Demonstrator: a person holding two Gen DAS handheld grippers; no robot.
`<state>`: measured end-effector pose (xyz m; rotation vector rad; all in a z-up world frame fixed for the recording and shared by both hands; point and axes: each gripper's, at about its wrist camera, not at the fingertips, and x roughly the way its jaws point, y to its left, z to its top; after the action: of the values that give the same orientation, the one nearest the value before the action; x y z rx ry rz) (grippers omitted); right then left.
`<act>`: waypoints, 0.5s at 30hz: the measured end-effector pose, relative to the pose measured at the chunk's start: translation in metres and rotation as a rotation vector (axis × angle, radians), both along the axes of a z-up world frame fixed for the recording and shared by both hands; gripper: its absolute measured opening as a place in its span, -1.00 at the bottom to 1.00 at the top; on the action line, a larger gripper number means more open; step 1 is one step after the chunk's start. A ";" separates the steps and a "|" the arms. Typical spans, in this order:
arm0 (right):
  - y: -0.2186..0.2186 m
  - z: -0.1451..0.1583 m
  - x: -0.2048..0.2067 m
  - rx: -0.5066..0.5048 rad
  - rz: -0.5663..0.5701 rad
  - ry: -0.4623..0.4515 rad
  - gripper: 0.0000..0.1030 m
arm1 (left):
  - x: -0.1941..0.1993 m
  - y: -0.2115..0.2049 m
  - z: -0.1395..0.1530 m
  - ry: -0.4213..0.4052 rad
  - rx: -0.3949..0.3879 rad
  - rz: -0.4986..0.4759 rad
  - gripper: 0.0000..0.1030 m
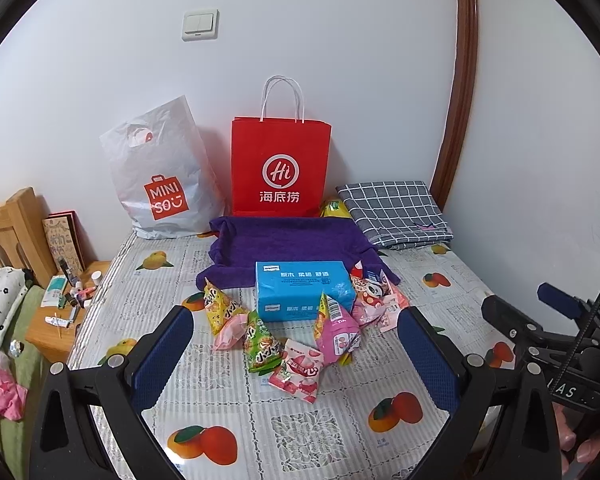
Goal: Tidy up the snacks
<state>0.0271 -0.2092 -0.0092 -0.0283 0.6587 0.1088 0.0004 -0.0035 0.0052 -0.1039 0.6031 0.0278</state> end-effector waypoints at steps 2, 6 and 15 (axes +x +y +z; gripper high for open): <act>-0.001 0.000 0.002 0.000 -0.004 -0.001 0.98 | 0.002 0.000 0.000 0.006 0.005 -0.001 0.99; -0.001 -0.002 0.007 0.002 0.001 -0.003 0.98 | 0.011 0.001 -0.003 0.032 0.011 -0.007 0.99; -0.009 -0.015 0.036 0.010 -0.001 0.001 0.98 | 0.037 0.014 -0.019 0.072 -0.002 -0.006 0.99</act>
<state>0.0629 -0.2177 -0.0244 -0.0186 0.6590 0.1114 0.0374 0.0103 -0.0137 -0.1035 0.6756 0.0256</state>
